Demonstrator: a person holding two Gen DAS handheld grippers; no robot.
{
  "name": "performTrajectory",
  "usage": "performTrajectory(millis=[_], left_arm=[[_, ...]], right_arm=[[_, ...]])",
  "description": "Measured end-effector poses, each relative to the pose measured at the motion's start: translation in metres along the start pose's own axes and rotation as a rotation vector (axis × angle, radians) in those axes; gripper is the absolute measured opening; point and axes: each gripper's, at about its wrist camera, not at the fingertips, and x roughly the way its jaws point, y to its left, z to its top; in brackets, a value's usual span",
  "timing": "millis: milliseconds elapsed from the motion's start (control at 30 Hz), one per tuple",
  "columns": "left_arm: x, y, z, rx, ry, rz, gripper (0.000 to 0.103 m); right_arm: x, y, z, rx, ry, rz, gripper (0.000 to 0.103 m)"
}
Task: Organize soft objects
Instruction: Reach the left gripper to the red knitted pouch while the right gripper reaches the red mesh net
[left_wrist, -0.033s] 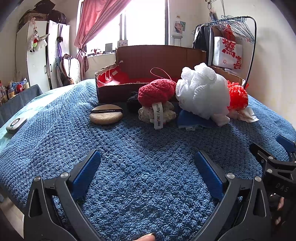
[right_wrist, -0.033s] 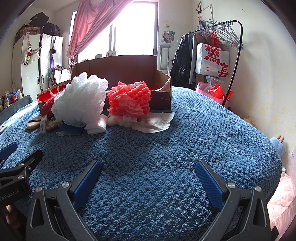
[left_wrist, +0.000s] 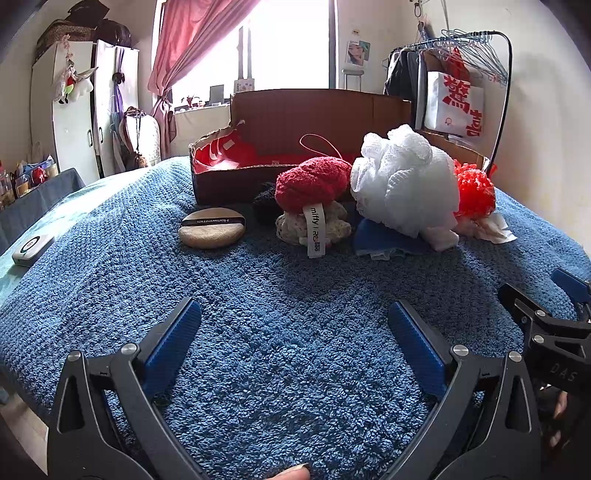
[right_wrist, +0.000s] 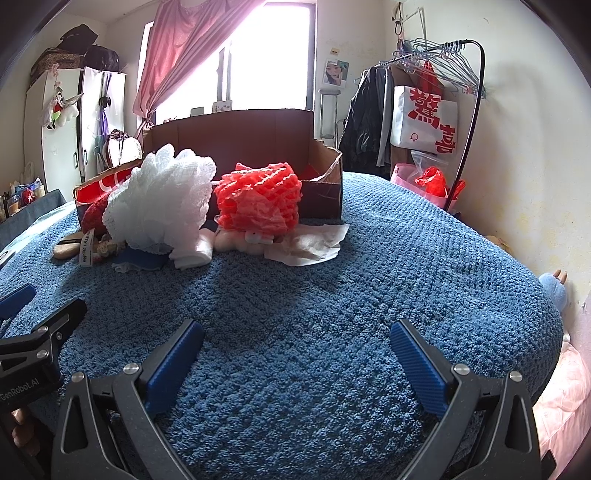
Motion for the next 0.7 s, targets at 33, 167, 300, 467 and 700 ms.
performTrajectory(millis=[33,167,300,467,700], left_arm=[[0.0,-0.001,0.004,0.002,0.007,-0.004,0.103],[-0.006,0.0,0.009,0.009,0.001,-0.025,0.103],[-0.009,-0.002,0.022,0.021,-0.024,-0.031,0.103],[-0.01,-0.001,0.042,0.027,-0.05,-0.027,0.103],[-0.009,0.006,0.066,0.03,-0.074,-0.023,0.103]], right_arm=[[0.001,0.0,0.004,0.001,0.003,0.005,0.103],[-0.002,-0.004,0.014,0.008,0.001,0.028,0.103],[-0.003,-0.004,0.028,0.003,-0.02,0.034,0.103],[-0.005,-0.006,0.046,0.005,-0.041,0.037,0.103],[0.004,-0.012,0.076,0.022,-0.052,0.046,0.103]])
